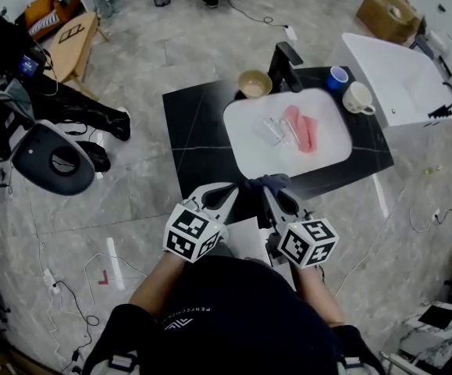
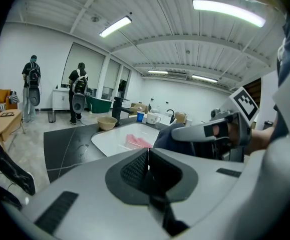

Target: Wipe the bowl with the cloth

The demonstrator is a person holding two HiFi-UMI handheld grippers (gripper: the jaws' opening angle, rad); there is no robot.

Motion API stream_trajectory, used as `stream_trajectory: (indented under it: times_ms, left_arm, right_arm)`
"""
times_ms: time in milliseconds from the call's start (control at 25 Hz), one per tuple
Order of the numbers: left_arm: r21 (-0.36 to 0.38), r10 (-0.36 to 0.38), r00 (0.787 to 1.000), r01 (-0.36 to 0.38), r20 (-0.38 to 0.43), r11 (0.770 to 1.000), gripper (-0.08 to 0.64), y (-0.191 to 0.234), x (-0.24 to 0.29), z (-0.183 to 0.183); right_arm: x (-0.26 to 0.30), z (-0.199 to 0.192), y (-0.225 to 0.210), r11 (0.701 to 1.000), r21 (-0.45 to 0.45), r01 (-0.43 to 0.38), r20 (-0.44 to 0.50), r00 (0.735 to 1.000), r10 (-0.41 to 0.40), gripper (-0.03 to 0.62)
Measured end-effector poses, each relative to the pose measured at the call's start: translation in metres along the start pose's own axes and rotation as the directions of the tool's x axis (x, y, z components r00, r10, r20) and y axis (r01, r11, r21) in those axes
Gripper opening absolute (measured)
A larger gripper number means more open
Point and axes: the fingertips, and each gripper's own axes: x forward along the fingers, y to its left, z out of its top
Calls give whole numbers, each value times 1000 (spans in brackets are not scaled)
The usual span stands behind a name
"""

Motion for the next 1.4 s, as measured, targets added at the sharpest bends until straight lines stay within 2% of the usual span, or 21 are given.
stream_trajectory:
  times_ms: [320,600,760,1040,1280,1400]
  left_arm:
    - [52,-69,998,69,-6,996,12,38,11,8]
    - [56,-74,997,75,-13,996,11,53,31,10]
    - [89,-62,998,62,-6,994,12,61,46,23]
    - [92,-34,999,33,14,995,11,76,73,46]
    - [134,21,1000,-21,2,991,11,91,104,58]
    - [124,37,999,-35,-16,992,12,97,119,60]
  right_arm:
    - [40,12,6,999,-4,40,0,999,-40,48]
    - [51,19,-9,998,7,69,-5,998,-69,48]
    - [59,30,-24,997,7,70,-8,997,-70,48]
    - [77,51,-46,999,-6,35,-18,999,-35,48]
    - [93,65,-71,1000,-4,4,-49,999,-5,48]
    - [102,71,-83,1000,-6,-16,-67,998,15,48]
